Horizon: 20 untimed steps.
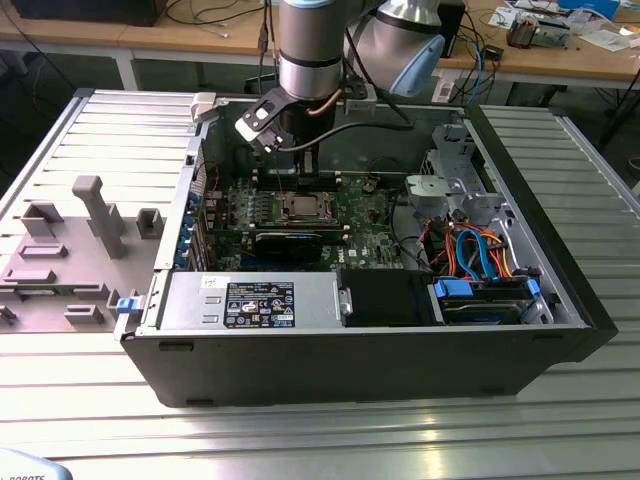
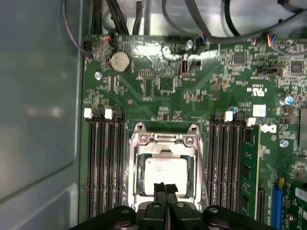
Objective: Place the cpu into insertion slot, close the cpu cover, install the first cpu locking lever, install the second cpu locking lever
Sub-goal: 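Close the cpu cover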
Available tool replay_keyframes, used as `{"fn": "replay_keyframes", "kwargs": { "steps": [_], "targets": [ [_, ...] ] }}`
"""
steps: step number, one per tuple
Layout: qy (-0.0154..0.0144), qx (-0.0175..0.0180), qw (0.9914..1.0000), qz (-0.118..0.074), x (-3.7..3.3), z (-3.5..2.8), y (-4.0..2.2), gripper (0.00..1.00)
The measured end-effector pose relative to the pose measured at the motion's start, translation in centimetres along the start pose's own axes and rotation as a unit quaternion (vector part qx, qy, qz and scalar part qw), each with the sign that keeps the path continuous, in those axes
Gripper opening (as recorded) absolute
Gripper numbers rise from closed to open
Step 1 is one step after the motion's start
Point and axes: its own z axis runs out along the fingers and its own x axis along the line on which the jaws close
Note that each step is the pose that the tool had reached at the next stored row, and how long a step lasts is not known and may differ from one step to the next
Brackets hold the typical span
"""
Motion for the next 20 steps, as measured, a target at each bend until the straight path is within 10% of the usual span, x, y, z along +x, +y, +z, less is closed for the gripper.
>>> {"fn": "replay_keyframes", "kwargs": {
  "steps": [20],
  "targets": [
    [0.0000,0.0013,0.99995,-0.010,-0.16,1.67,-1.07,0.11]
  ]
}}
